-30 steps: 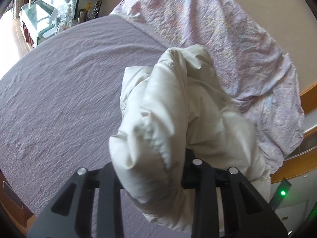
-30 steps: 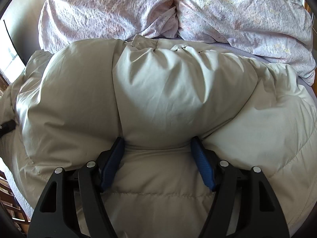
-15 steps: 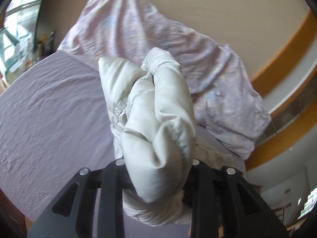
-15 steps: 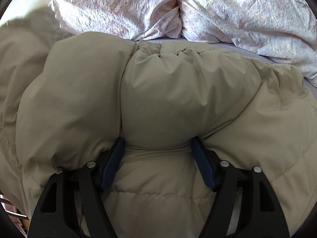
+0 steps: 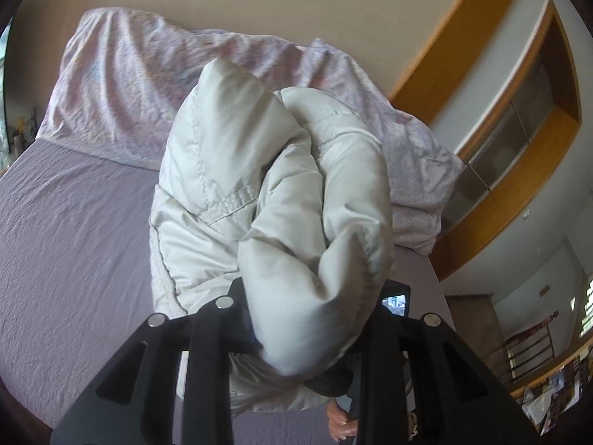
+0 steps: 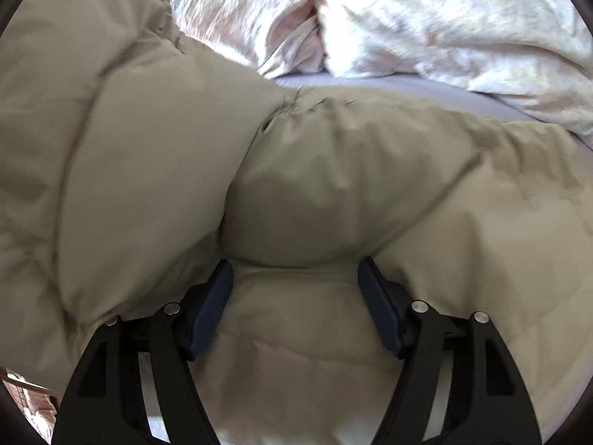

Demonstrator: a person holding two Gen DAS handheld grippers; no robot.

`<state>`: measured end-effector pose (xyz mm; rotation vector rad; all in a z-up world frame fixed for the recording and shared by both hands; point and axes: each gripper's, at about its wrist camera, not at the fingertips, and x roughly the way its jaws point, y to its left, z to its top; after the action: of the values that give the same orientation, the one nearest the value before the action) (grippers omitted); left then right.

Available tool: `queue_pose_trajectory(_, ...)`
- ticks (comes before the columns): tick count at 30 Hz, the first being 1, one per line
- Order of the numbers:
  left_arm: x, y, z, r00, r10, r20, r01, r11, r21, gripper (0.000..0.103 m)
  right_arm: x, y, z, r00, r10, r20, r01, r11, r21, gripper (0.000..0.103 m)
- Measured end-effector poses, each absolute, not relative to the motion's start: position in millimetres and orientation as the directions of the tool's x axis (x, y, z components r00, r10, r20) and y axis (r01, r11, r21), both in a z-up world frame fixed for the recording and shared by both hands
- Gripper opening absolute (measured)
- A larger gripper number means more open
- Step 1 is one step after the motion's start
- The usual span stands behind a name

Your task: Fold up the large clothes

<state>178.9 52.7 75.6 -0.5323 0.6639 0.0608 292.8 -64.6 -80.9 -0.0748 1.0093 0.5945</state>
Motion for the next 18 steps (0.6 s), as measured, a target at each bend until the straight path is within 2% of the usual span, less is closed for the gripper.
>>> queue_pose_trajectory(7, 194.7, -10.0, 66.8, 0.763, -0.191, -0.618, -0.132, 0.889, -0.438, 0.027, 281.1, -156.3, -69.4, 0.496, 0.432, -0.753, -0.426, 0.877, 0.222, 0.072)
queue_pose_trajectory(10, 205.2, -34.0, 61.0, 0.743, -0.221, -0.632, -0.105, 0.893, -0.437, 0.027, 278.8, -191.0, -72.5, 0.534, 0.380, -0.756, -0.358, 0.911, 0.204, 0.080)
queue_pose_trajectory(18, 235.9, -91.9, 41.4, 0.677, -0.266, -0.686, -0.063, 0.908, -0.415, 0.027, 278.9, -274.7, -82.4, 0.562, 0.306, -0.768, -0.209, 0.951, 0.227, 0.080)
